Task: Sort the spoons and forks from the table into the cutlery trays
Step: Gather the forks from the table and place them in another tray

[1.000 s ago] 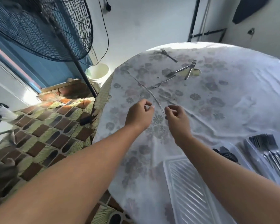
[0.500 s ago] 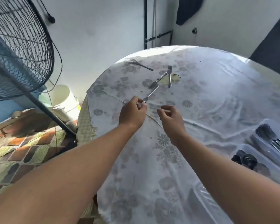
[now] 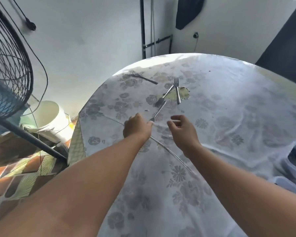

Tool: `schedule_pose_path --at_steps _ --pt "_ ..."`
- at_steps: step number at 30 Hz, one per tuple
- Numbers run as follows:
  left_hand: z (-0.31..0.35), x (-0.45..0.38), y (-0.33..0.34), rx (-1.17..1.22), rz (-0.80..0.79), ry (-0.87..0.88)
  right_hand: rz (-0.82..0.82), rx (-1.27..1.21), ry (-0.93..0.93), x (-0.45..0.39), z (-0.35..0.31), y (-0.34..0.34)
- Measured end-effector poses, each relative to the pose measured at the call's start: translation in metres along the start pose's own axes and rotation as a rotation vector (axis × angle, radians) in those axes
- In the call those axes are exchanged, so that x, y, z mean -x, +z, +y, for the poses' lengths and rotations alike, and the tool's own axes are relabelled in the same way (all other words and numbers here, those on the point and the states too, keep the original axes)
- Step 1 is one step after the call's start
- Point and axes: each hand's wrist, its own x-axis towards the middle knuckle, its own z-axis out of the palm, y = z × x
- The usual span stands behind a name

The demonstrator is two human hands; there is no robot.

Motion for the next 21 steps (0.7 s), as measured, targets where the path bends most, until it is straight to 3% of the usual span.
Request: schedule_pose_path --at_steps 4,8,14,19,21 --pt "-0.004 -0.021 0.021 -0.084 -0.075 -0.122 0.000 0.040 0.026 -0.024 0.008 0.004" --pt "-0.008 -0.046 0.038 -0.112 -0.101 -0.052 0.044 0.124 0.041 -0.053 0.014 0.007" --pt "-0.026 -0.101 0.020 0.063 -0.124 0.082 0.076 0.247 0.056 -0.094 0.014 0.015" --pt "-0.024 -0.123 0.006 0.253 0.073 -0.064 0.012 0.469 0.013 -0.109 0.016 0.032" --pt "-0.019 -0.111 0.020 0.209 0.044 -0.127 -0.005 0.527 -0.008 -0.111 0.020 0.041"
